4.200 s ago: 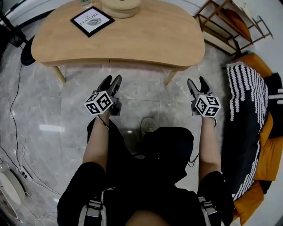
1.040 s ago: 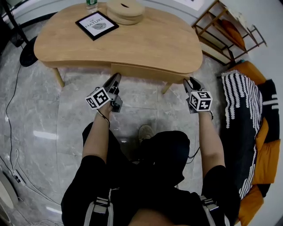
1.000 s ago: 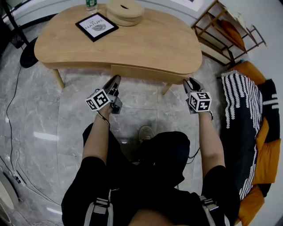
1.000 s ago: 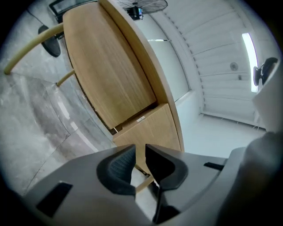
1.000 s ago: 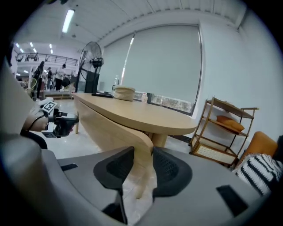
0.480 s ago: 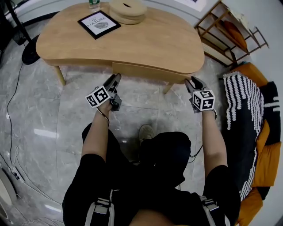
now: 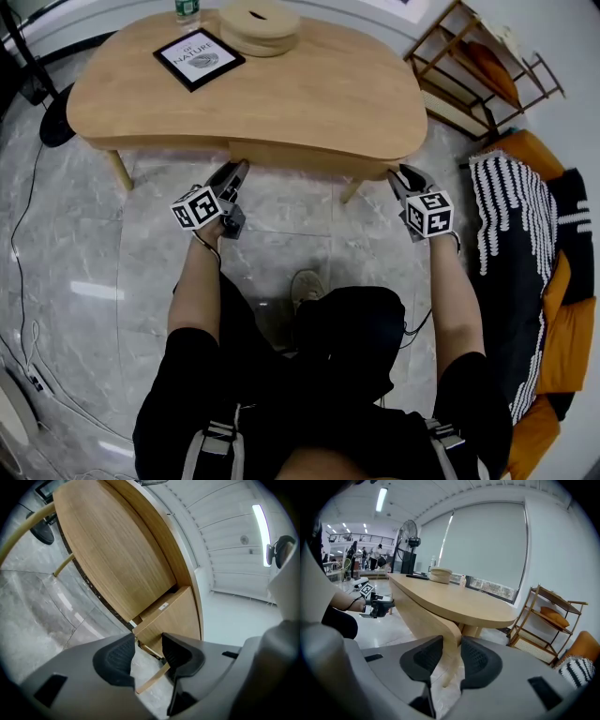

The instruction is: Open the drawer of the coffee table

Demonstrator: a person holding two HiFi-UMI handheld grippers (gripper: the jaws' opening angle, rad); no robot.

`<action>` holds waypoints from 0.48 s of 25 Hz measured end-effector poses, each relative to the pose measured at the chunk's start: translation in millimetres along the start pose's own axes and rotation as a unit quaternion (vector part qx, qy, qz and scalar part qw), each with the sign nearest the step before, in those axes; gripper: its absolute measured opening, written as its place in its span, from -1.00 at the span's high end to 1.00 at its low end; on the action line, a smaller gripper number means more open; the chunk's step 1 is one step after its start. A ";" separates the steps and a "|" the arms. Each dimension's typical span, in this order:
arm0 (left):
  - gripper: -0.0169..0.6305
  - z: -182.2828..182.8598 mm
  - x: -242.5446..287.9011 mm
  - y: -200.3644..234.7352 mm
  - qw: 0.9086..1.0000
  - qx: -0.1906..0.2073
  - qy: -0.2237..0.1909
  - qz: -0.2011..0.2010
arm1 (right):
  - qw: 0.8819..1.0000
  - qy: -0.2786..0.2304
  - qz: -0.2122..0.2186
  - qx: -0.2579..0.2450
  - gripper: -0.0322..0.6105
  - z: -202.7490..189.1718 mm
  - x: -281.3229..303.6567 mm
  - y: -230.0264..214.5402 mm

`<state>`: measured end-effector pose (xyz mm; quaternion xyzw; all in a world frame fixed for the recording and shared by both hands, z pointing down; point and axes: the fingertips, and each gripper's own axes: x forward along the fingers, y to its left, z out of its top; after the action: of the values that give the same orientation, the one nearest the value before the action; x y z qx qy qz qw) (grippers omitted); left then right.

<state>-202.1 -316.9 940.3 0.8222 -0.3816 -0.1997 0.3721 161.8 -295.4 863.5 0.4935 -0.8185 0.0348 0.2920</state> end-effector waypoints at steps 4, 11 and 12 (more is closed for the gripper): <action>0.40 -1.9 -5.7 -2.5 1.000 0.001 -0.001 0.000 | 1.000 -0.001 -0.003 0.004 0.51 -2.8 -5.7 3.5; 0.40 -16.9 -31.4 -12.5 1.000 0.000 0.016 -0.008 | 1.000 0.002 0.008 0.005 0.51 -12.1 -30.4 21.6; 0.40 -18.3 -34.8 -14.4 1.000 -0.002 0.018 -0.008 | 1.000 0.002 0.007 0.007 0.51 -13.2 -33.6 24.1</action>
<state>-205.9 -275.3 942.6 0.8281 -0.3679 -0.1881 0.3788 159.2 -252.1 862.8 0.4899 -0.8210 0.0439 0.2899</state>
